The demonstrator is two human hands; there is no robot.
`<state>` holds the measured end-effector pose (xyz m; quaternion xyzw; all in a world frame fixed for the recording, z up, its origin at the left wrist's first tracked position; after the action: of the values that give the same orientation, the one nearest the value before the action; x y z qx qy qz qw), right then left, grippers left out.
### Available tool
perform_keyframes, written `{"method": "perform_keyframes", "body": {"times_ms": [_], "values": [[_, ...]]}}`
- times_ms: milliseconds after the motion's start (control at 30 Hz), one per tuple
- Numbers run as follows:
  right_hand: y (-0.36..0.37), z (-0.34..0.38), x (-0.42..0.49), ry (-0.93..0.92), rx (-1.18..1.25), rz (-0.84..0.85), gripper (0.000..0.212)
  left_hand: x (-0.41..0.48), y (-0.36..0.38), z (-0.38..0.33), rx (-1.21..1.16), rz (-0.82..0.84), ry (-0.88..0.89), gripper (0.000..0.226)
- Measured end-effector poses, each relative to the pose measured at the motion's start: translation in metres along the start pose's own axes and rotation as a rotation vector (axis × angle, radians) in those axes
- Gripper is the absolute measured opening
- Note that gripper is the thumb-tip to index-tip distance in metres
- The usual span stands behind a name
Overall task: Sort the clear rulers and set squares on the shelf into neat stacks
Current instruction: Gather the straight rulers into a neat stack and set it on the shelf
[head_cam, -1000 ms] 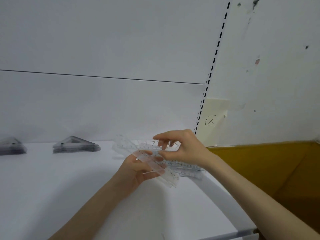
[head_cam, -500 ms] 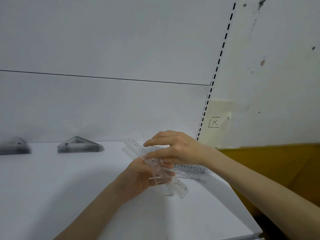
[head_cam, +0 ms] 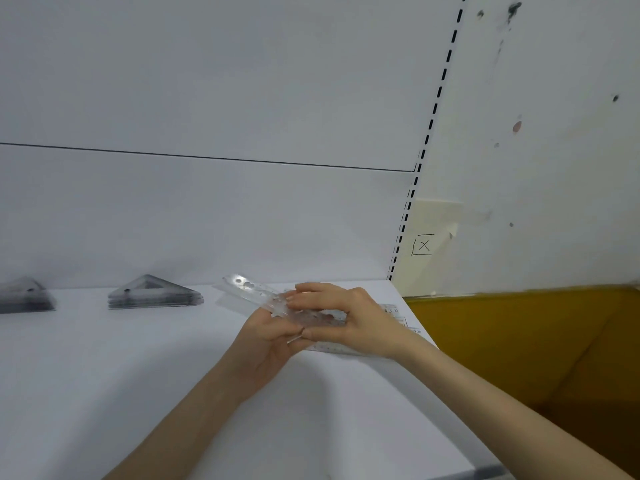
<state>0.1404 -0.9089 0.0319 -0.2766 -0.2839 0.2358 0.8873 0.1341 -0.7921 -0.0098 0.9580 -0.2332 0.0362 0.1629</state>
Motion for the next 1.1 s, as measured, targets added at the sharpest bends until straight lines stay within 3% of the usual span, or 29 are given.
{"method": "perform_keyframes", "body": {"times_ms": [300, 400, 500, 600, 700, 767, 967, 1100], "values": [[0.008, 0.005, -0.002, -0.035, 0.016, 0.111, 0.04, -0.003, 0.003, 0.001, -0.008, 0.049, -0.034, 0.061], [0.008, 0.005, -0.002, -0.015, 0.013, 0.103, 0.042, -0.004, 0.006, 0.0, 0.006, 0.031, -0.043, 0.048], [-0.021, -0.001, -0.004, 0.113, 0.107, -0.014, 0.04, -0.003, 0.003, -0.003, -0.041, -0.069, -0.037, 0.024], [-0.059, -0.025, -0.017, 0.284, -0.134, -0.055, 0.039, -0.001, -0.004, -0.003, -0.079, -0.16, -0.029, 0.024], [-0.056, -0.052, -0.037, 0.477, -0.366, 0.11, 0.056, -0.001, -0.01, 0.002, -0.083, -0.211, -0.056, 0.026], [-0.047, -0.064, -0.043, 0.509, -0.446, 0.133, 0.065, 0.0, -0.011, 0.005, -0.088, -0.235, -0.069, 0.028], [-0.048, -0.072, -0.045, 0.479, -0.394, -0.066, 0.037, 0.0, -0.013, 0.01, -0.076, -0.27, -0.093, 0.029], [-0.045, -0.073, -0.051, 0.486, -0.312, -0.175, 0.033, 0.0, -0.012, 0.007, -0.076, -0.249, -0.082, 0.029]]}}
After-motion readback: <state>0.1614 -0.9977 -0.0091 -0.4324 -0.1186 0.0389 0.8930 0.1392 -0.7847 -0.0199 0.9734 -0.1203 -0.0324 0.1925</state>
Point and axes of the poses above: each hand's wrist, its own x-axis towards the middle knuckle, its own y-axis out of the palm, z = x × y, the point moved 6 cm from there along x, towards the middle knuckle, and after that the axes turned 7 degrees about x, right-handed, at the moved point
